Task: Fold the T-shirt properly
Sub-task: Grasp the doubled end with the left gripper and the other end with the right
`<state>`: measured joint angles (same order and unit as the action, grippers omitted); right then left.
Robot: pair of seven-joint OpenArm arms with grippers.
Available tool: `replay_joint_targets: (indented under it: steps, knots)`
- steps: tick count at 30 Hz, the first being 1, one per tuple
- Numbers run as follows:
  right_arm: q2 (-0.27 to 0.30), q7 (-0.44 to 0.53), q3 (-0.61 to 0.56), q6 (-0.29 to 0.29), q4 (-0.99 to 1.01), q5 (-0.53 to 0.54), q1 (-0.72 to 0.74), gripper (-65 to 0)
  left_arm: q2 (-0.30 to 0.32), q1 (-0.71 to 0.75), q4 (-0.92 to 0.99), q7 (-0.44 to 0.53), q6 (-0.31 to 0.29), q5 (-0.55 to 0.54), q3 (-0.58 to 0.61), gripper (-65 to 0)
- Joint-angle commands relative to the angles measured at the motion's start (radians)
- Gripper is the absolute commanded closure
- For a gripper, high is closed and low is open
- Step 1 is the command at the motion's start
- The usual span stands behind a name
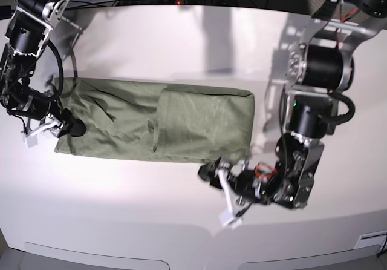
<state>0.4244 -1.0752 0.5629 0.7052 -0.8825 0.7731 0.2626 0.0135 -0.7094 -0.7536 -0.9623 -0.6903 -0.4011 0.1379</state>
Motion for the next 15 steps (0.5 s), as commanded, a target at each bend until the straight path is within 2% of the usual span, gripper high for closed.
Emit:
replay_joint_targets:
  steps: [1, 4, 6, 7, 10, 11, 13, 15]
  knots:
    - [0.013, -0.03, 0.0, -0.007, -0.003, -0.009, 0.009, -47.0, 0.022, -0.031, -0.024, 0.031, -0.008, -0.024, 0.026, -34.9]
    - [0.018, -0.037, 0.0, -0.007, -0.003, -0.009, 0.009, -43.7, 0.095, 0.02, -0.064, 0.043, -0.008, -0.076, 0.098, -34.9]
    - [0.019, -0.045, 0.0, -0.007, -0.004, -0.009, 0.009, -35.9, 0.133, 0.061, -0.112, 0.042, -0.008, -0.127, 0.113, -34.9]
    - [0.019, -0.048, 0.0, -0.007, -0.004, -0.009, 0.01, -29.0, 0.144, 0.082, -0.138, 0.042, -0.008, -0.141, 0.113, -34.9]
    - [0.018, -0.065, 0.0, -0.007, -0.004, 0.018, 0.026, -2.2, 0.156, 0.148, -0.2, 0.039, -0.008, -0.145, 0.113, -34.9]
    - [0.018, -0.078, 0.0, -0.007, -0.004, 0.029, 0.036, 0.0, 0.156, 0.167, -0.211, 0.044, -0.008, -0.137, 0.113, -34.9]
    - [0.015, -0.118, 0.0, -0.007, -0.004, 0.046, 0.063, 0.0, 0.148, 0.2, -0.213, 0.071, -0.006, -0.097, 0.113, -34.9]
    - [0.009, -0.148, 0.0, -0.007, -0.004, 0.047, 0.096, 0.0, 0.143, 0.225, -0.212, 0.097, 0.048, -0.04, 0.113, -35.0]
